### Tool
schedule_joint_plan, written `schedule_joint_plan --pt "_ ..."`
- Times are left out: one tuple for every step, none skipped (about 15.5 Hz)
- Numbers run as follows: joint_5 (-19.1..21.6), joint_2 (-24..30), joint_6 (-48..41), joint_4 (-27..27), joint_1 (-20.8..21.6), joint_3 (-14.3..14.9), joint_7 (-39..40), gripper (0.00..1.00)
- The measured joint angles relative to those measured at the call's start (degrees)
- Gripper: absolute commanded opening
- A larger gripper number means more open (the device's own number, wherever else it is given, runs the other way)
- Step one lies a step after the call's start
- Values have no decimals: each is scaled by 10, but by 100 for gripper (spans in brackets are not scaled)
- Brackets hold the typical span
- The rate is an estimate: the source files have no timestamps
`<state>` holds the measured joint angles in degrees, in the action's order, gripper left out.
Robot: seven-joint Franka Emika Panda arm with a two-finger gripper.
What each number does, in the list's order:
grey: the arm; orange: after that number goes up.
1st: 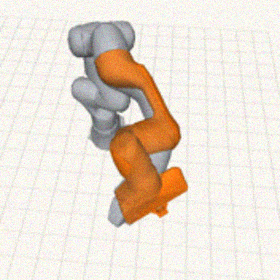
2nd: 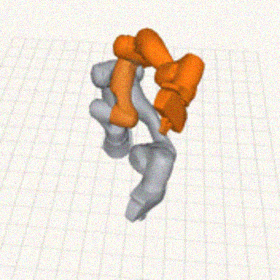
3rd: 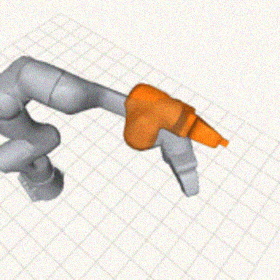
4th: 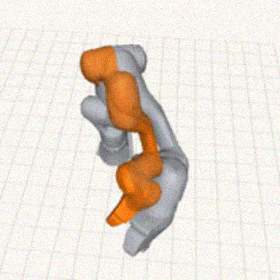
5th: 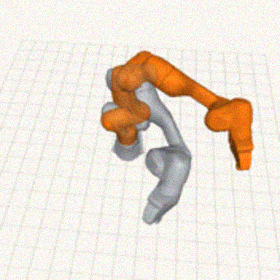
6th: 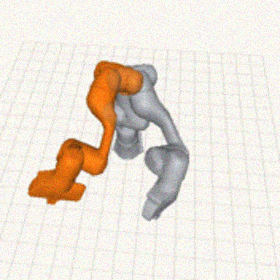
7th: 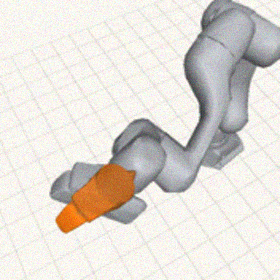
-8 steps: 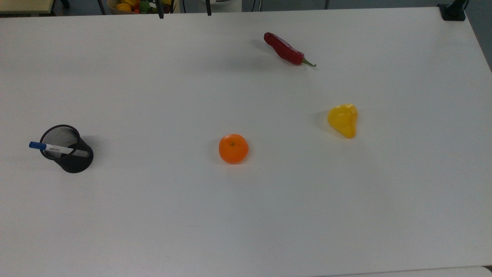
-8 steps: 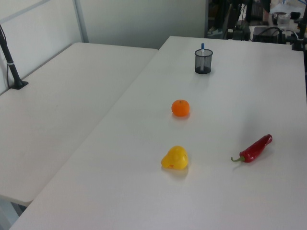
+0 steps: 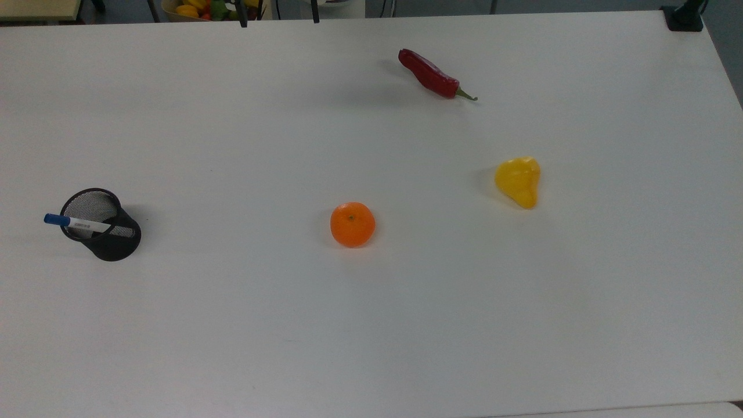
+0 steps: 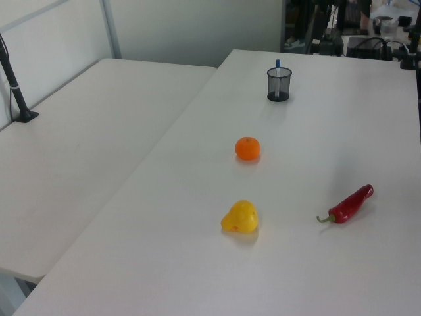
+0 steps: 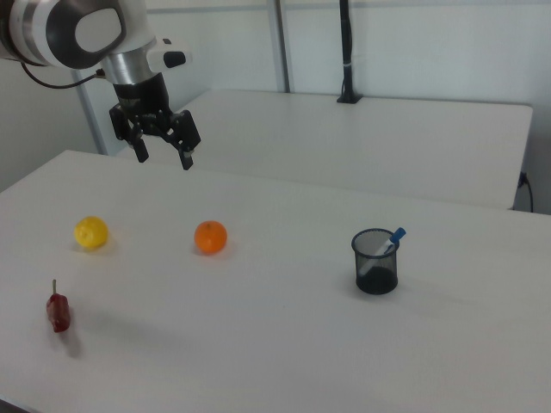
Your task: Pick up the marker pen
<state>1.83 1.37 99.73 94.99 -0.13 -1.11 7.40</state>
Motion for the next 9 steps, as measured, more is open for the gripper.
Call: schedule_joint_plan --pt "0 0 0 0 1 0 0 100" --pt "0 0 0 1 2 0 0 100" --pt "0 0 0 1 5 0 0 100" --pt "0 0 0 1 7 0 0 100" --pt "0 0 0 1 8 0 0 100" --pt "0 0 0 1 8 4 0 100" --pt "0 0 0 1 8 10 0 100" --pt "0 1 0 1 9 12 0 100" --pt "0 1 0 1 10 12 0 100"
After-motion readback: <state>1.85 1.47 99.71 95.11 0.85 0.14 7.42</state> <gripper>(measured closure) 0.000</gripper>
